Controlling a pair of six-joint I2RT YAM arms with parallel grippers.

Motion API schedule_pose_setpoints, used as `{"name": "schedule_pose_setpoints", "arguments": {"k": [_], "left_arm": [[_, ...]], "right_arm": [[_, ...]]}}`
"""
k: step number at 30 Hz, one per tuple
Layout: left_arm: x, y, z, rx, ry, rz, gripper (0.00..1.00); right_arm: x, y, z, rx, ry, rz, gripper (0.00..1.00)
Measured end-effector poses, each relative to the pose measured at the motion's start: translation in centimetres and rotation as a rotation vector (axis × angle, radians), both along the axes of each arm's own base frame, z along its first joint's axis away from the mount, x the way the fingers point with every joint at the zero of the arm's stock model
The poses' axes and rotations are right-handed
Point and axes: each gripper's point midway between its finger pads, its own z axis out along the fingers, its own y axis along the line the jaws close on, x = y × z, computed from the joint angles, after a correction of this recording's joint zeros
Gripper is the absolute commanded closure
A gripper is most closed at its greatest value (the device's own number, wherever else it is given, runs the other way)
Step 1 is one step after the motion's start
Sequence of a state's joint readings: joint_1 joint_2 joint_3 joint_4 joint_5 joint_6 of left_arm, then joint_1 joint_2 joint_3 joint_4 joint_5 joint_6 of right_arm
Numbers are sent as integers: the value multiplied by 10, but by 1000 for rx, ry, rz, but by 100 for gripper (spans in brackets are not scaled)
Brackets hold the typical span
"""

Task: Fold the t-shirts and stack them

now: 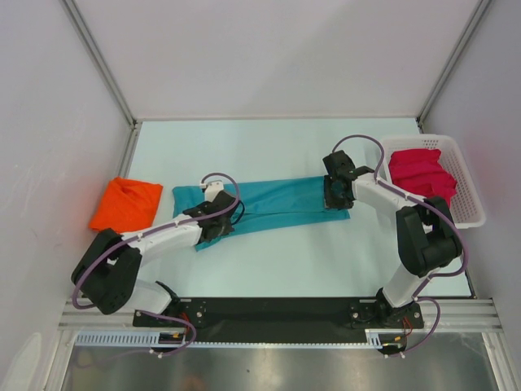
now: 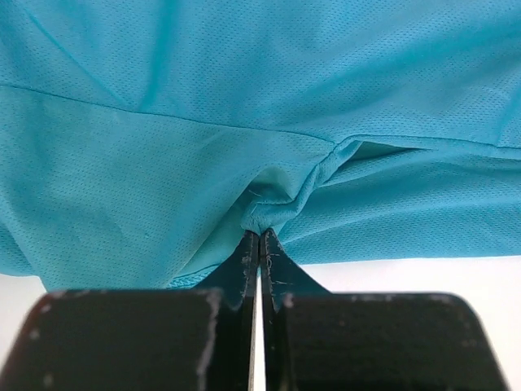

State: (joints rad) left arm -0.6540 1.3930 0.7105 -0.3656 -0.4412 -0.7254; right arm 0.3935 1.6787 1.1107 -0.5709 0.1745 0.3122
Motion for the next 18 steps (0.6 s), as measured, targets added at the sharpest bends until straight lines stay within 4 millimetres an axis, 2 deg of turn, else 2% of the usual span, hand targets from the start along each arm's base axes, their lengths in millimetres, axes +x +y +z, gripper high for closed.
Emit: {"name": "schedule_pose_setpoints", "arguments": {"k": [11, 18], "left_arm": [[1, -3, 3, -16, -9, -4, 100], [-4, -17, 3, -42, -5, -42, 100]], "right_arm": [[-1, 1, -5, -1, 17, 3, 58], [-3, 3, -8, -4, 25, 11, 58]]}}
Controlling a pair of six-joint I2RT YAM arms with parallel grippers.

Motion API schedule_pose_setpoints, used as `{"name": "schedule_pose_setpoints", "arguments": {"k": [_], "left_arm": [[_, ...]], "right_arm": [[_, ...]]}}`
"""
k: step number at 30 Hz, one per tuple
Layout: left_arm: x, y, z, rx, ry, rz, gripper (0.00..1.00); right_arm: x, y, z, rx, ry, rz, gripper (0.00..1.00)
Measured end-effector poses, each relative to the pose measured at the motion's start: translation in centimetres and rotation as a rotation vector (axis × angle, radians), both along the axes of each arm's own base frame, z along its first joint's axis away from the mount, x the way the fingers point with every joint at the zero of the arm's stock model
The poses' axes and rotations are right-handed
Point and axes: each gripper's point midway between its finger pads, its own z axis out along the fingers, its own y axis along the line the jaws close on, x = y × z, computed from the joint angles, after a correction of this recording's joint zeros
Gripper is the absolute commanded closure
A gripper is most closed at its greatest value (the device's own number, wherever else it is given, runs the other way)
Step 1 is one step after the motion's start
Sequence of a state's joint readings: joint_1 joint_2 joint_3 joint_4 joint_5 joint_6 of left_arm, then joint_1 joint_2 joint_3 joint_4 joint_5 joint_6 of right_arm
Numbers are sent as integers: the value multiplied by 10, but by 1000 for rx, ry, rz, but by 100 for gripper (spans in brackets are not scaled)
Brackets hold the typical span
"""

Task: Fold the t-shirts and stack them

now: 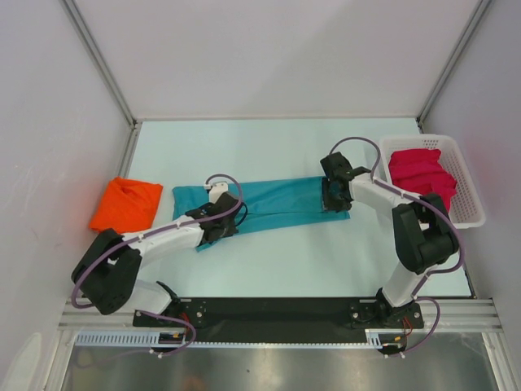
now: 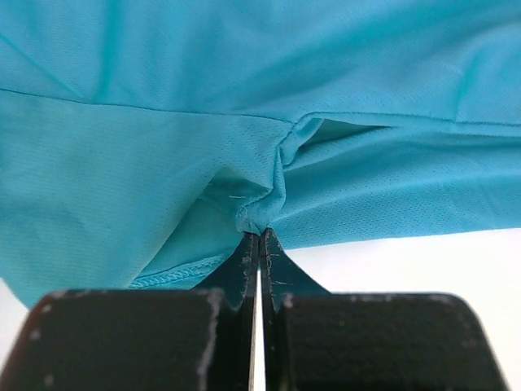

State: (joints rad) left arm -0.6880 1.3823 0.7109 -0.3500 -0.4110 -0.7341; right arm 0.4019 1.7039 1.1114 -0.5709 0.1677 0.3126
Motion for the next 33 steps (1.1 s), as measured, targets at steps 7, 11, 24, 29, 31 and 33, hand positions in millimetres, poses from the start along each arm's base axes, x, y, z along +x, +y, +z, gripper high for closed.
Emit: {"name": "schedule_pose_setpoints", "arguments": {"k": [7, 11, 24, 29, 31, 33], "left_arm": [[-9, -10, -16, 13, 49, -39, 100], [-9, -16, -18, 3, 49, -50, 100], [-2, -22, -26, 25, 57, -74, 93], [-4, -25, -13, -7, 33, -96, 39], [-3, -26, 5, -39, -8, -97, 33], [-2, -27, 26, -80, -57, -92, 33]], "right_arm": [[-1, 2, -2, -2, 6, 5, 58], [1, 3, 0, -1, 2, 7, 58], [1, 9, -1, -3, 6, 22, 59], [1, 10, -1, -3, 6, 23, 59], [1, 10, -1, -2, 6, 24, 58], [1, 10, -1, -2, 6, 25, 59]]}}
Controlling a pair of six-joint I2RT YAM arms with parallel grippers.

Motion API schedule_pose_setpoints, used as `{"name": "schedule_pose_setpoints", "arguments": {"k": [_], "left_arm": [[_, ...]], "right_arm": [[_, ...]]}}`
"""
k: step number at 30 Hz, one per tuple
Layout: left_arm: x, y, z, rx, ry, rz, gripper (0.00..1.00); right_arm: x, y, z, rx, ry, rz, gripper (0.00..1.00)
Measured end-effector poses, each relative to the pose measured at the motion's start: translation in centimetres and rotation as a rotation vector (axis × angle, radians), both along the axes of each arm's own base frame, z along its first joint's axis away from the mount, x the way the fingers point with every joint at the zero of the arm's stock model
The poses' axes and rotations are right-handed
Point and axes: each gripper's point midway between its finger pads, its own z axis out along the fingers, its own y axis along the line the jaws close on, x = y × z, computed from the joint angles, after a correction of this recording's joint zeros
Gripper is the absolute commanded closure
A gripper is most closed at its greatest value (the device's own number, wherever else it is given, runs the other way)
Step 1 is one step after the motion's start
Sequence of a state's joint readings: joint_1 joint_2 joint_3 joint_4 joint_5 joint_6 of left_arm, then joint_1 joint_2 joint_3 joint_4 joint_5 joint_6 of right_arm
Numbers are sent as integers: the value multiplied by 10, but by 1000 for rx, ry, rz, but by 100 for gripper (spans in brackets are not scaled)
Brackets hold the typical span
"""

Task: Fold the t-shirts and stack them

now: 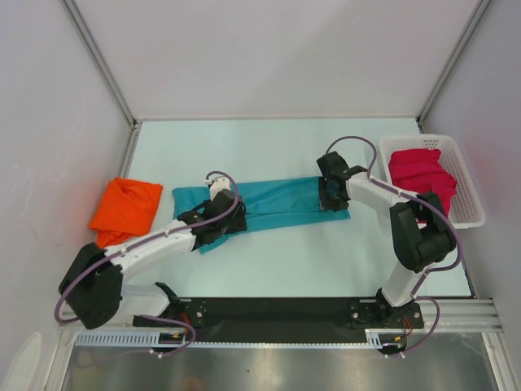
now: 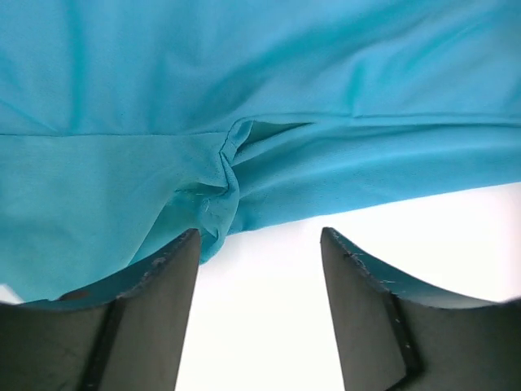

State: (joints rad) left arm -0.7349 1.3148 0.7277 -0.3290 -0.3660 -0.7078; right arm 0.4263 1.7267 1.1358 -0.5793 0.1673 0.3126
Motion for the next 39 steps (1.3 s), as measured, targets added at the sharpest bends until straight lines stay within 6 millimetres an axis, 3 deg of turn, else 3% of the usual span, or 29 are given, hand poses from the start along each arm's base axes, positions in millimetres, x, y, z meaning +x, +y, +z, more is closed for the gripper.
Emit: {"name": "schedule_pose_setpoints", "arguments": {"k": [5, 8, 16, 22, 29, 30, 32, 33, 34, 39], "left_arm": [[-4, 14, 36, -52, -73, 57, 35], [-8, 35, 41, -67, -79, 137, 39], [-14, 124, 9, 55, 8, 438, 37], [-12, 147, -8, 112, 64, 524, 32], [-7, 158, -28, 140, 125, 565, 33], [-6, 159, -30, 139, 130, 567, 37], [-2, 161, -35, 129, 140, 578, 78], [0, 162, -38, 119, 147, 584, 90], [2, 164, -41, 115, 155, 591, 95], [13, 171, -49, 95, 191, 606, 95]], "right_arm": [[0, 1, 0, 6, 1, 2, 59], [1, 4, 0, 18, -2, 7, 59], [2, 8, 0, 34, -5, 29, 58], [2, 9, 0, 39, -2, 40, 59], [3, 7, 0, 38, -2, 41, 59], [3, 6, 0, 37, -1, 41, 59], [3, 5, -1, 36, 2, 41, 58], [3, 4, -1, 34, 4, 40, 59], [4, 4, -2, 33, 6, 39, 59], [9, 4, -2, 30, 10, 37, 59]]}}
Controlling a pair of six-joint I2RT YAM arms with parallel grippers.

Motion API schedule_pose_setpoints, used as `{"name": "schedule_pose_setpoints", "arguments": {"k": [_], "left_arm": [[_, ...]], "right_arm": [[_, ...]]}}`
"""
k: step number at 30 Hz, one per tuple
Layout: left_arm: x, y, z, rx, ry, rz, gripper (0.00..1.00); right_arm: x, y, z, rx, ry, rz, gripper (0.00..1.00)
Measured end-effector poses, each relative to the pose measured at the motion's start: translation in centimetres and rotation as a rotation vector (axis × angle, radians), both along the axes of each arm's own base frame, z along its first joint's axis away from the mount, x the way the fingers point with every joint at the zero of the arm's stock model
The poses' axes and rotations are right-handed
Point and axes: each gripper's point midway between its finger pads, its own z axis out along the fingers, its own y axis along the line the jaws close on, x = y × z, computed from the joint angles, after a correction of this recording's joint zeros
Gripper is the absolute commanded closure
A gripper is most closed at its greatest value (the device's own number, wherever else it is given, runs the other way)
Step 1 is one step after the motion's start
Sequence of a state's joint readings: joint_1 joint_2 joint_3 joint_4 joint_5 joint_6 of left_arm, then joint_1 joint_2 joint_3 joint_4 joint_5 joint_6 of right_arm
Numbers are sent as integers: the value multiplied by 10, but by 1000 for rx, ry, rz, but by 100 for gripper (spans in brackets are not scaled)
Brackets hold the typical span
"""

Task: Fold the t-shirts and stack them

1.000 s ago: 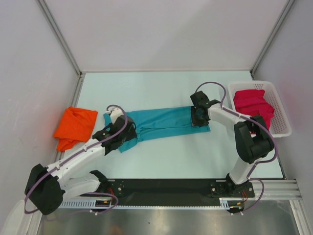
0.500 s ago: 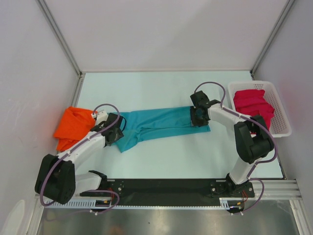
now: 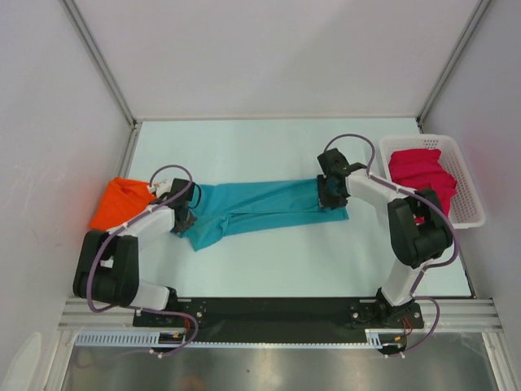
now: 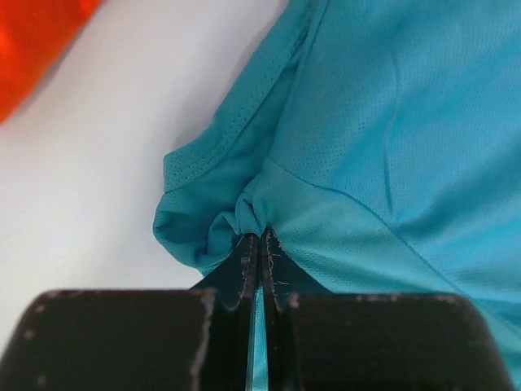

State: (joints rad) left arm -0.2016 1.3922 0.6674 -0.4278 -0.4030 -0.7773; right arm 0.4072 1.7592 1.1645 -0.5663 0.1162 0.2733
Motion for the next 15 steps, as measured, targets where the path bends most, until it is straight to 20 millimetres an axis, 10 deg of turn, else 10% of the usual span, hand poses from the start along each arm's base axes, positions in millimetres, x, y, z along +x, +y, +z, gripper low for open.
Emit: {"name": "schedule_pose_setpoints", "arguments": {"k": [15], "left_arm": [[142, 70, 50, -43, -67, 128, 95]], "right_arm": [[15, 6, 8, -27, 3, 6, 59]]}}
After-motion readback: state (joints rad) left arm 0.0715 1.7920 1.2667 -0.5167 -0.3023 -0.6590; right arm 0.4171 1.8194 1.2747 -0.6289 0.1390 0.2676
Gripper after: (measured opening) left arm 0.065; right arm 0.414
